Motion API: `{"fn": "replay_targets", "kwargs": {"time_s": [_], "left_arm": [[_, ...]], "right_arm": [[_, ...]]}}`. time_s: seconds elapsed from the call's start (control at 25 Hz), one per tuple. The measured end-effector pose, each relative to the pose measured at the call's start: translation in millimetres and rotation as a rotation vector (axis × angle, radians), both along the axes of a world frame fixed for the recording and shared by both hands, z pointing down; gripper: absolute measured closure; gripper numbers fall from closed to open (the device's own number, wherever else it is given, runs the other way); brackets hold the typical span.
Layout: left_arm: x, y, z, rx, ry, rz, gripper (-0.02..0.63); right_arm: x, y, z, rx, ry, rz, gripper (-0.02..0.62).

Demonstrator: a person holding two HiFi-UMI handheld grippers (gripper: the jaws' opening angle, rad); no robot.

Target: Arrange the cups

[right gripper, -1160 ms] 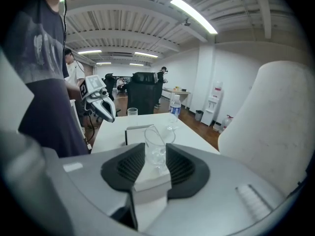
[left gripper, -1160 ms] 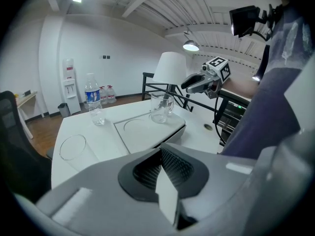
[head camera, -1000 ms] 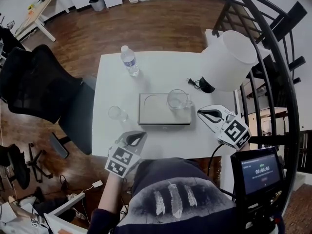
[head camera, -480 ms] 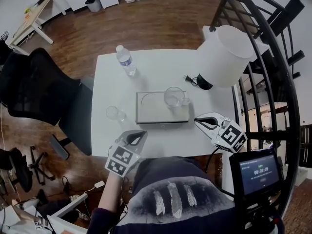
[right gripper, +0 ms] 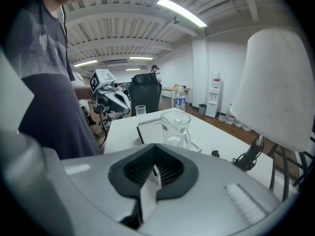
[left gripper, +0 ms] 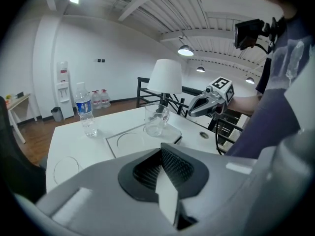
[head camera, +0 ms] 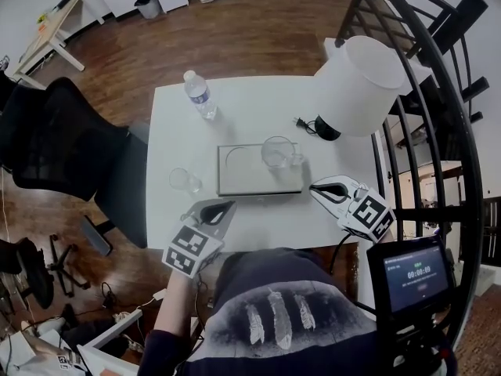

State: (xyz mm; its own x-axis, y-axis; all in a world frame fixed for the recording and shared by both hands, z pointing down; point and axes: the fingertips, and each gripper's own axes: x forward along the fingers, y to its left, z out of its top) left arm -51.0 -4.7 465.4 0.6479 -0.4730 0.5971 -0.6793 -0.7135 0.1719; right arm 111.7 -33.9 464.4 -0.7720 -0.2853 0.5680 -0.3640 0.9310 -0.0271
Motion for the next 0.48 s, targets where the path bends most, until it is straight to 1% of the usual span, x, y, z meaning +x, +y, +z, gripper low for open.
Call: {"fn": "replay_targets", "kwargs": {"time_s": [0.12, 0.28, 0.48], "left_arm": [[0.9, -12.9, -9.2, 0.007, -0.009, 0.006, 0.606], [3.3, -25.5, -11.2, -0.024, -0.021, 0.018, 0.606], [8.0, -35.1, -15.6, -0.012, -0.04, 0.045, 0.606]], "right_arm": [[-5.9, -4.4, -3.0, 0.012, 0.011, -0.022, 0.592], [-17.6, -8.7, -2.9, 0.02, 0.036, -0.059, 0.592], [-29.4, -9.3, -2.7, 0.026, 0.058, -0.095, 0.592]]}}
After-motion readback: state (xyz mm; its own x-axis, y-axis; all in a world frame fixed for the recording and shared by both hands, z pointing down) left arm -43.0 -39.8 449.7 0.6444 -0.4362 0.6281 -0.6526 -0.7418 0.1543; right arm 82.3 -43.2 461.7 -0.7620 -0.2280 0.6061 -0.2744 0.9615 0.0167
